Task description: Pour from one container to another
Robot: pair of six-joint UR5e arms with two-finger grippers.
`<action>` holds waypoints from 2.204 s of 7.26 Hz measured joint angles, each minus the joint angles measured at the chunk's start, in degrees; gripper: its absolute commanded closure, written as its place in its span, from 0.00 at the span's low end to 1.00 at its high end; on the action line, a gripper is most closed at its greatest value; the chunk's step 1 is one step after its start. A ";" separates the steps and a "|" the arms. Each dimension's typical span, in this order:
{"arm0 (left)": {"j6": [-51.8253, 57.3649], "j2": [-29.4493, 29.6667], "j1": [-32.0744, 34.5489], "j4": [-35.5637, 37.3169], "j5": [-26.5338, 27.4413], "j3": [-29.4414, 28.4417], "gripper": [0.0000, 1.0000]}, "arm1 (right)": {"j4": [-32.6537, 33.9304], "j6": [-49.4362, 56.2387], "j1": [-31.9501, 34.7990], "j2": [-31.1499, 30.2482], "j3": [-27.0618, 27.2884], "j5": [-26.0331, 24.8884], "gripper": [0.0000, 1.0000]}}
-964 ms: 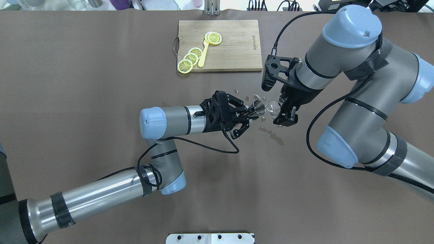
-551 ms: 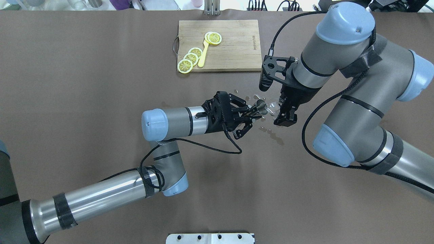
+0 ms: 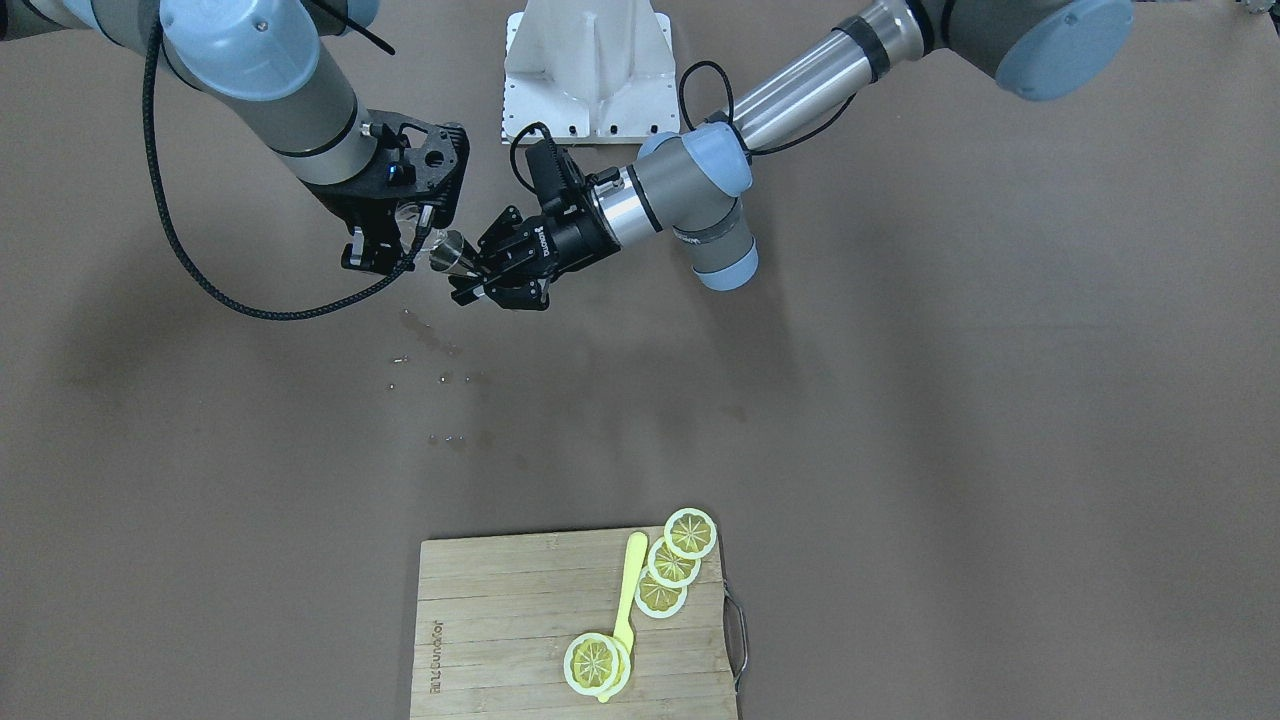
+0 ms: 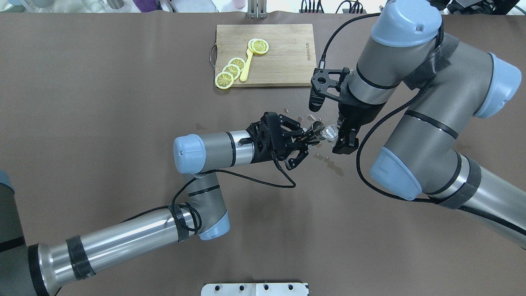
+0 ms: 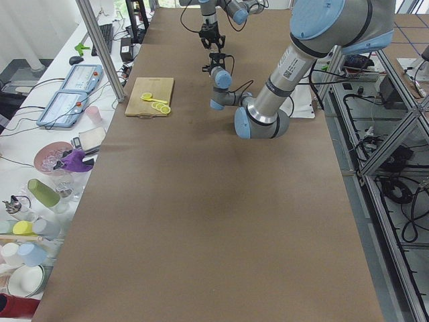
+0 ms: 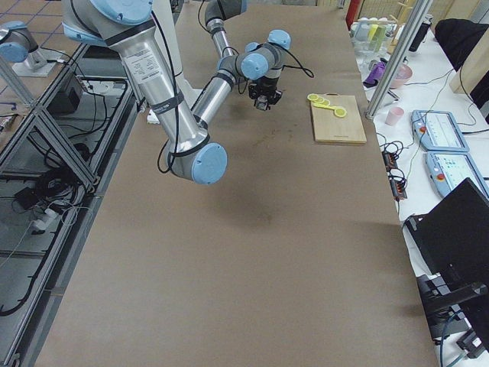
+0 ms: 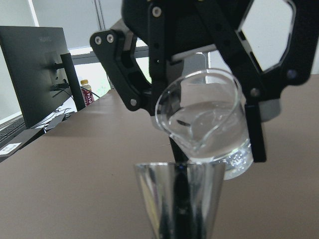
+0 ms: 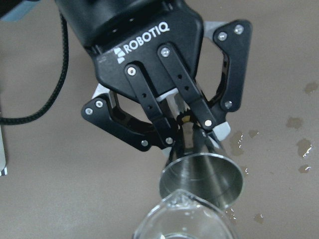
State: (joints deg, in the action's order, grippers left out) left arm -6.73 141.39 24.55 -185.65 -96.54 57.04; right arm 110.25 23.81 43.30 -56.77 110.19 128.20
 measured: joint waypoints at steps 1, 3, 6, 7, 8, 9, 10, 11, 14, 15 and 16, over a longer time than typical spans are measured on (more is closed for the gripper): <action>-0.02 -0.02 -0.03 -0.06 0.02 0.00 1.00 | 1.20 0.26 -0.03 0.17 0.19 0.00 1.00; -0.03 -0.06 -0.03 -0.14 0.03 0.00 1.00 | 4.25 1.12 -0.05 0.96 0.47 -0.05 1.00; -0.03 -0.09 -0.03 -0.18 0.03 0.00 1.00 | 8.53 2.51 -0.06 2.90 0.38 -0.74 1.00; -0.03 -0.12 -0.03 -0.21 0.04 0.00 1.00 | 9.05 2.65 -0.06 3.09 0.36 -1.07 1.00; -0.03 -0.13 -0.03 -0.23 0.03 0.00 1.00 | 9.26 2.70 -0.06 3.18 0.25 -1.40 1.00; -0.03 -0.13 -0.03 -0.24 0.03 0.00 1.00 | 9.51 2.72 -0.05 3.28 0.15 -1.78 1.00; -0.03 -0.10 -0.03 -0.24 0.03 0.00 1.00 | 9.91 2.77 -0.06 3.41 0.06 -2.26 1.00; -0.03 -0.09 -0.03 -0.24 0.03 0.00 1.00 | 10.28 2.95 -0.06 3.53 -0.02 -2.63 1.00; -0.03 -0.12 -0.03 -0.24 0.11 0.00 1.00 | 10.97 3.40 -0.06 4.48 -0.68 -3.57 1.00; -0.03 -0.13 -0.05 -0.26 0.20 0.00 1.00 | 11.03 3.42 -0.08 5.19 -1.31 -3.78 1.00; -0.03 -0.10 -0.09 -0.30 0.37 0.00 1.00 | 11.08 3.63 -0.11 5.92 -2.10 -3.90 1.00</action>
State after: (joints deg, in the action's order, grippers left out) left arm -6.77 141.29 24.47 -185.94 -96.16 57.04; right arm 121.34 27.44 43.19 -50.85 108.09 124.30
